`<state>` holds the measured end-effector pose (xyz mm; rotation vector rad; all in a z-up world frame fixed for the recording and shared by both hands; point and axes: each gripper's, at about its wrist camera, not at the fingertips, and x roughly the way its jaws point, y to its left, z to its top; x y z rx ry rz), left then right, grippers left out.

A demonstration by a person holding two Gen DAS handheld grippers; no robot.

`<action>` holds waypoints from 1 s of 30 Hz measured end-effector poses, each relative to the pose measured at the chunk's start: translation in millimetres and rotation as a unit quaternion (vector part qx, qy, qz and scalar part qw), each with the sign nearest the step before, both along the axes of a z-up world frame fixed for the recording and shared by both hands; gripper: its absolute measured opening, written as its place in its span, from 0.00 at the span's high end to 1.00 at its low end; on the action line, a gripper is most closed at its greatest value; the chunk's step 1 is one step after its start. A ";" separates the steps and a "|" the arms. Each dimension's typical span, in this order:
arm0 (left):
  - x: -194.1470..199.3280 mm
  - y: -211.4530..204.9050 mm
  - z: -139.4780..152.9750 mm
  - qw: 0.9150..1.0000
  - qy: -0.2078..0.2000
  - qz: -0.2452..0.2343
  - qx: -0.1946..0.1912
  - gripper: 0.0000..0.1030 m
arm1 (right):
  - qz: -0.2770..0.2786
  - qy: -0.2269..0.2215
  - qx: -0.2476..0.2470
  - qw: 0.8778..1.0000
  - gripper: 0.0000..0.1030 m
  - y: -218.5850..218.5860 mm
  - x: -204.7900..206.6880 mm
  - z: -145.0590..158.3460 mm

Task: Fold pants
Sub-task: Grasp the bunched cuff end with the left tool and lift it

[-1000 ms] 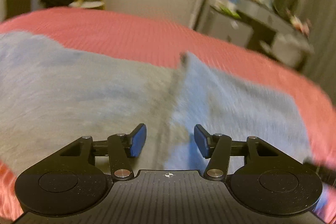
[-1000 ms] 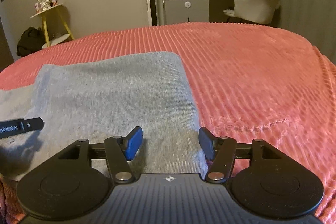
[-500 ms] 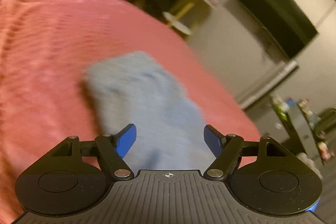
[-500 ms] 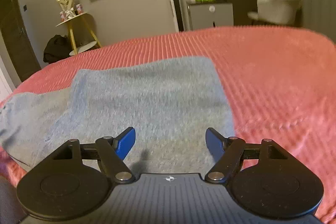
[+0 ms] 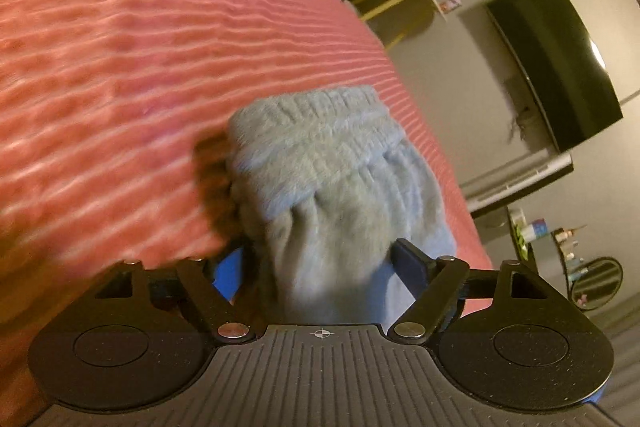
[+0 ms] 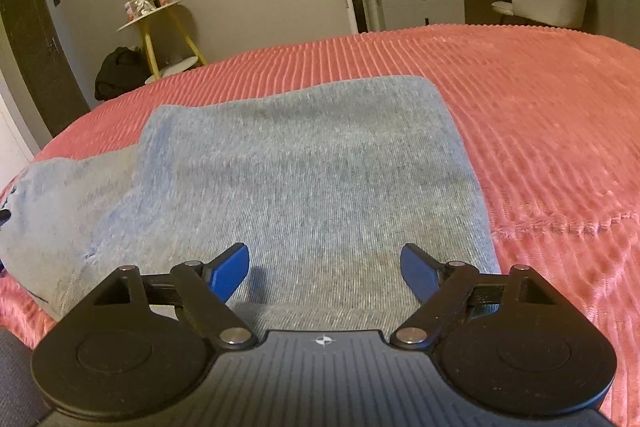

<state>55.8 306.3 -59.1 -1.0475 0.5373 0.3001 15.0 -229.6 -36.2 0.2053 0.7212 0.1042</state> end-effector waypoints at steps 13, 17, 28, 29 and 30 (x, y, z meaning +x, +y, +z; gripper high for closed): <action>-37.4 -31.2 50.3 0.981 -0.081 -0.030 0.174 0.67 | 0.000 0.001 -0.007 1.000 0.19 0.2 1.8 -1.6; -24.2 -31.9 42.4 0.984 -0.045 -0.012 0.170 0.46 | -0.001 0.001 -0.009 1.000 0.19 0.8 2.1 -1.8; -6.3 -4.3 3.2 0.998 -0.008 0.050 0.025 0.53 | -0.001 0.000 -0.007 1.000 0.19 -1.4 1.1 -1.3; -5.3 -8.3 10.8 0.998 -0.011 0.038 0.052 0.55 | -0.002 -0.001 -0.005 1.000 0.19 -2.3 0.9 -0.8; -3.8 -14.0 20.8 0.996 -0.012 0.025 0.086 0.60 | -0.003 -0.002 -0.002 1.000 0.19 -3.3 0.7 0.2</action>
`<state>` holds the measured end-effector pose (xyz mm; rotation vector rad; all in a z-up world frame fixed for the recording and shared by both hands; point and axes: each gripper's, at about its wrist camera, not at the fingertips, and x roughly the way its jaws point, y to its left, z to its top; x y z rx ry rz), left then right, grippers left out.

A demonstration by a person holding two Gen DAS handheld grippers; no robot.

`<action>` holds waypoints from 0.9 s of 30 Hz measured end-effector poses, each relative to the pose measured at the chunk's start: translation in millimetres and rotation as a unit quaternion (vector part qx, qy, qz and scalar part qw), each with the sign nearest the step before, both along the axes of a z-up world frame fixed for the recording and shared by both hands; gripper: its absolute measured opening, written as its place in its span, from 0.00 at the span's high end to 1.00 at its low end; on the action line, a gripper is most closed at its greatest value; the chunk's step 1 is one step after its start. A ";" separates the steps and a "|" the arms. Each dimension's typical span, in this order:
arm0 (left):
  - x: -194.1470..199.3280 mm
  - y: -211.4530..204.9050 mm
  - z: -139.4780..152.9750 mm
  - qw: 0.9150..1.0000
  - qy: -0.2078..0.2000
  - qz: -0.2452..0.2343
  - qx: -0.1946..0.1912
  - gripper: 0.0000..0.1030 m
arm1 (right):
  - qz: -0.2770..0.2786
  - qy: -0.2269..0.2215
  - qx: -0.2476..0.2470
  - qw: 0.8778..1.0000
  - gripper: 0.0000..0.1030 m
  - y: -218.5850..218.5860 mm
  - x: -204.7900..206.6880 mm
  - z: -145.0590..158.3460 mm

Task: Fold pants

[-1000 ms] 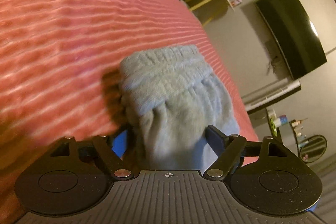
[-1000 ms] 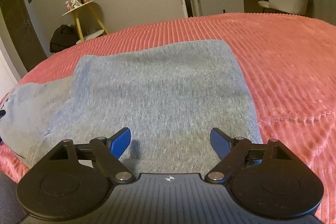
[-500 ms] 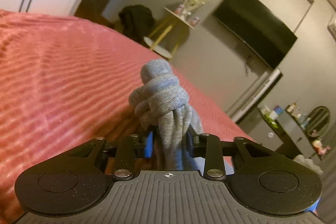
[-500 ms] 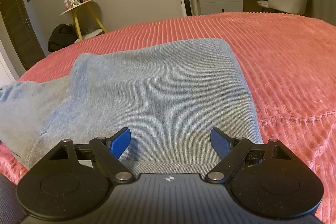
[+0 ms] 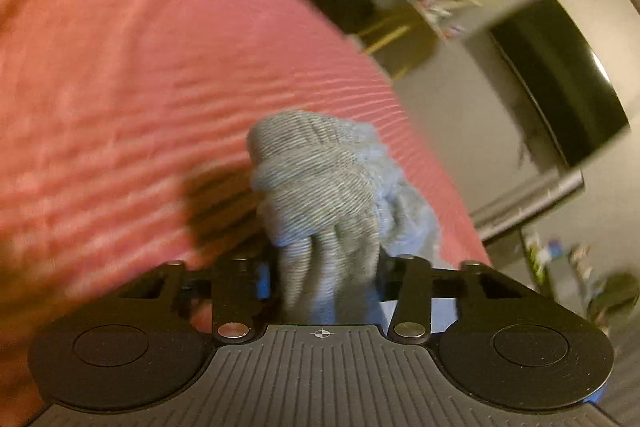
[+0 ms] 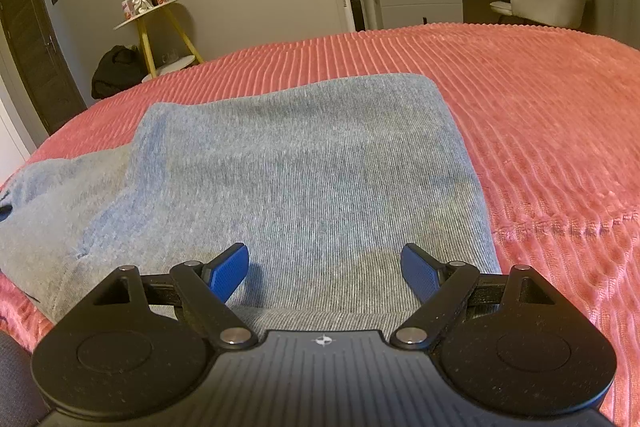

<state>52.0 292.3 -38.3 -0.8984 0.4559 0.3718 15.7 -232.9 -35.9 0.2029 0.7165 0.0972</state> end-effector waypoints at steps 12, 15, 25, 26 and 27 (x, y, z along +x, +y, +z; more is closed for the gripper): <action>6.0 -150.1 136.4 0.951 -0.100 -0.176 0.232 0.65 | -0.019 -0.033 0.041 0.998 0.19 -14.9 -13.0 14.5; 5.5 -201.3 146.6 0.935 -0.126 -0.227 0.241 0.65 | -0.031 -0.042 0.059 0.997 0.19 -22.0 -18.8 18.6; 23.7 -357.6 74.1 0.871 0.005 -0.439 0.218 0.58 | -0.045 -0.046 0.118 0.991 0.19 -39.7 -27.1 22.9; 24.3 -365.3 65.0 0.863 0.028 -0.450 0.227 0.58 | -0.044 -0.043 0.122 0.991 0.19 -39.9 -27.3 22.4; 22.0 -370.7 59.2 0.854 0.041 -0.456 0.248 0.58 | -0.042 -0.039 0.126 0.990 0.19 -40.2 -27.1 21.9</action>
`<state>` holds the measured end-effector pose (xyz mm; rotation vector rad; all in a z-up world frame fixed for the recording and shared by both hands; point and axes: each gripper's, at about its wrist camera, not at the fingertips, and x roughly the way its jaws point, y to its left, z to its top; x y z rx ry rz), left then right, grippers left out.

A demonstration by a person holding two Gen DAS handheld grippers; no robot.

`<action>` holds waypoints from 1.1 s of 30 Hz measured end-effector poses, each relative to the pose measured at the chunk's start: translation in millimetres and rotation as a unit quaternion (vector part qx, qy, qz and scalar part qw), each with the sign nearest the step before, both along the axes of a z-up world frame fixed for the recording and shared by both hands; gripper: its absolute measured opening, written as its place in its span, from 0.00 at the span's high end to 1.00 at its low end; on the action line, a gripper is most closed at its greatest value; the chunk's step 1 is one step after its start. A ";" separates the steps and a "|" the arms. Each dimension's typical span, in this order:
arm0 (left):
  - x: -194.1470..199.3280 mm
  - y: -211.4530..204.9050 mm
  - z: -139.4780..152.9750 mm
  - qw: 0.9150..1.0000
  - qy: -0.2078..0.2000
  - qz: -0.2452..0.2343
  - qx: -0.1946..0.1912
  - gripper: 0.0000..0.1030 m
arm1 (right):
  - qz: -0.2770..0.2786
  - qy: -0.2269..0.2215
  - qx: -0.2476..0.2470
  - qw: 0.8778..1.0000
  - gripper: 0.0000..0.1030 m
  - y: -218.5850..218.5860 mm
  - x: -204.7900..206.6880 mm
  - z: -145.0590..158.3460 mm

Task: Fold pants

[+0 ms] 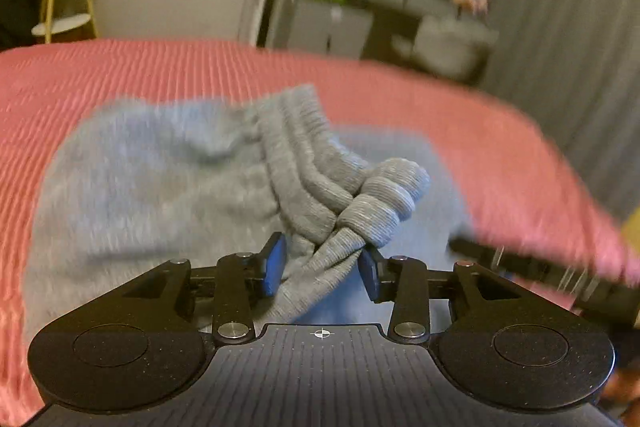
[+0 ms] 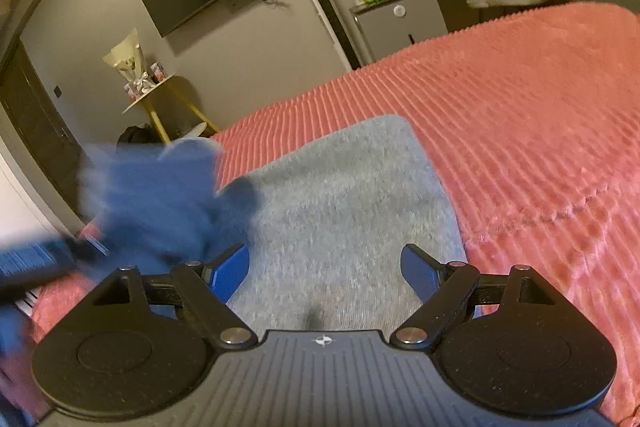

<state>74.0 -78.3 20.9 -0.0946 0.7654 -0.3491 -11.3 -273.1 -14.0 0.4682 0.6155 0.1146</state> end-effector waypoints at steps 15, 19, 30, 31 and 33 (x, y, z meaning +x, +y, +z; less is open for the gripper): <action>-44.8 100.2 -6.4 0.977 0.048 0.195 -0.070 0.25 | 0.092 0.103 0.201 0.970 0.19 6.6 49.0 -26.5; -46.3 115.0 -8.1 0.972 0.067 0.210 -0.082 0.25 | 0.095 0.125 0.240 0.958 0.19 15.0 76.3 -29.7; -62.8 111.7 -4.9 0.985 0.066 0.143 -0.069 0.25 | 0.107 0.136 0.108 0.979 0.56 84.7 109.7 0.3; -62.1 108.1 -4.9 0.987 0.067 0.124 -0.070 0.25 | 0.110 0.120 0.120 0.979 0.57 84.9 106.3 9.3; -55.1 103.5 -12.0 0.988 0.092 0.105 -0.069 0.25 | 0.115 0.086 0.152 0.978 0.58 82.2 97.3 30.5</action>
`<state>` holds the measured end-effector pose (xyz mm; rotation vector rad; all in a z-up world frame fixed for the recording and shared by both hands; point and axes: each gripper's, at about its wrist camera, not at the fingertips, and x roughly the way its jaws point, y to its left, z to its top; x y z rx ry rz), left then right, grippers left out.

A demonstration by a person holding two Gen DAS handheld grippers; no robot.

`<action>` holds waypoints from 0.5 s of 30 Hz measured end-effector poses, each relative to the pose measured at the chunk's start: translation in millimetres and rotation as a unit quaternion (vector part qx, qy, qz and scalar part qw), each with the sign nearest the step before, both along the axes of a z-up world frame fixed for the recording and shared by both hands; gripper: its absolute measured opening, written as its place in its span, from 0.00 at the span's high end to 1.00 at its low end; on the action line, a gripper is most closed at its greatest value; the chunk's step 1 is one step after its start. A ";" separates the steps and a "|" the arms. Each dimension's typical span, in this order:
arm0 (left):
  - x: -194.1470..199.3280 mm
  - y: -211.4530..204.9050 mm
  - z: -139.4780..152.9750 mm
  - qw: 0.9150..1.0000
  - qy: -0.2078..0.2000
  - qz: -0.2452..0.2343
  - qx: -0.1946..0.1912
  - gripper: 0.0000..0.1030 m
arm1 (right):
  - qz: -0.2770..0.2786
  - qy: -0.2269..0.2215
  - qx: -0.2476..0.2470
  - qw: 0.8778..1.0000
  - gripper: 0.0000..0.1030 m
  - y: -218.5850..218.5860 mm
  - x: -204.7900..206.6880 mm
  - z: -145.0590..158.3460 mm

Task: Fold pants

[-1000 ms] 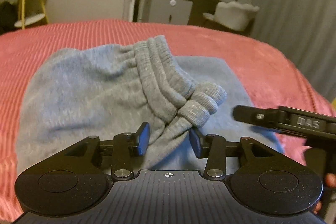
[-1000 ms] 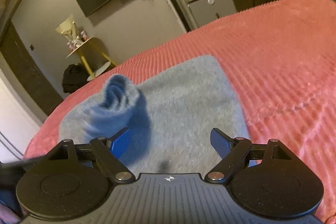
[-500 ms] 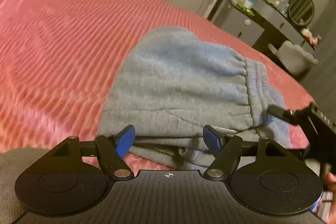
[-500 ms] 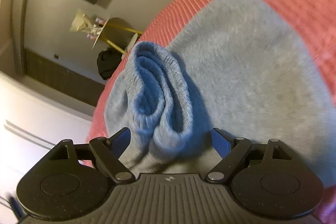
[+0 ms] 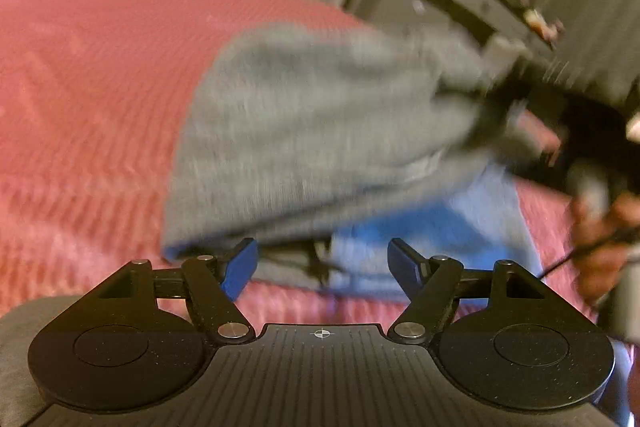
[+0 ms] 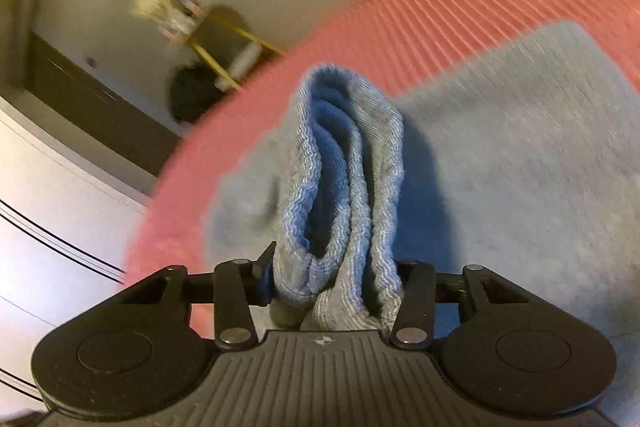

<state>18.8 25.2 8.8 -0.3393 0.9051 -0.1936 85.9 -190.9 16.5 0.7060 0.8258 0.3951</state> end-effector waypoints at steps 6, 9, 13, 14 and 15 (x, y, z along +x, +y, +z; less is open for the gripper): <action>18.3 4.1 -18.4 0.995 0.058 0.071 0.029 0.39 | -0.034 -0.053 0.080 0.995 0.59 -22.2 -21.1 43.4; 16.6 10.4 -17.8 0.994 0.041 0.096 0.012 0.66 | -0.044 -0.066 0.072 0.994 0.59 -33.2 -29.7 49.9; 9.8 20.7 -13.1 0.993 0.025 0.118 0.001 0.91 | -0.074 -0.052 0.051 0.995 0.59 -51.9 -38.4 40.5; 7.5 19.9 -10.7 0.993 0.014 0.114 -0.005 0.91 | -0.082 -0.048 0.045 0.994 0.59 -58.8 -40.8 38.1; 3.9 19.5 -7.2 0.994 0.002 0.107 -0.010 0.91 | -0.090 -0.044 0.038 0.994 0.59 -64.6 -43.8 33.3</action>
